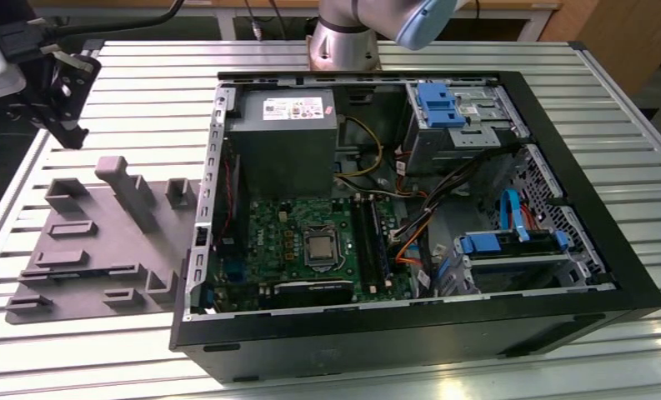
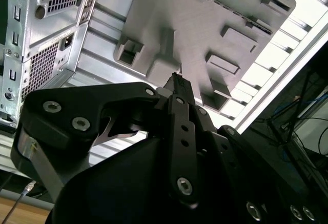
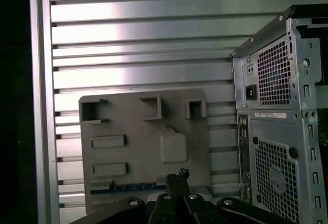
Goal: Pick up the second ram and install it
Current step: 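Reach for the second ram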
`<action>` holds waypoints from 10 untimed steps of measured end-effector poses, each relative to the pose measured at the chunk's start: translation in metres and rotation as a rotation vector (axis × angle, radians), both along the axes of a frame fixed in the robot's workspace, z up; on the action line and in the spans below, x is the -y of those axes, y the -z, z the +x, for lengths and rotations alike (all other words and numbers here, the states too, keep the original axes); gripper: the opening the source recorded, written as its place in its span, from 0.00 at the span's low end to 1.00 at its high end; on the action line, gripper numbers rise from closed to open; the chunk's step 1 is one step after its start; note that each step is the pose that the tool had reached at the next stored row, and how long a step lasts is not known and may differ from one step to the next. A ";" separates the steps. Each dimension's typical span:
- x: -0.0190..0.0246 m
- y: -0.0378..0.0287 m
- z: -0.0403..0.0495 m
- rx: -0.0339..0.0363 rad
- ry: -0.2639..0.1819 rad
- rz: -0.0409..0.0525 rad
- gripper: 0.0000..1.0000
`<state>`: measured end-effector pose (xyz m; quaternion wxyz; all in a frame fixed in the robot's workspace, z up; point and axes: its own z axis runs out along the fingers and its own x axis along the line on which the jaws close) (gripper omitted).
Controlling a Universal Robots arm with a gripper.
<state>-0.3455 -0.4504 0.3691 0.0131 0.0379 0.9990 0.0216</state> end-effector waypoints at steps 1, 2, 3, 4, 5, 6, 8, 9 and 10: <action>0.0003 0.0001 -0.0004 0.0000 0.000 0.0000 0.11; 0.0006 0.0002 -0.0009 0.0000 0.000 0.0000 0.11; 0.0009 0.0003 -0.0014 0.0000 0.000 0.0000 0.11; 0.0012 0.0005 -0.0018 0.0001 0.000 0.0001 0.11; 0.0015 0.0006 -0.0023 0.0001 0.000 0.0001 0.11; 0.0019 0.0007 -0.0028 0.0000 0.000 0.0000 0.11; 0.0025 0.0009 -0.0038 0.0000 0.000 0.0000 0.11; 0.0028 0.0011 -0.0043 0.0000 0.000 0.0000 0.11; 0.0031 0.0012 -0.0049 0.0000 0.000 0.0000 0.11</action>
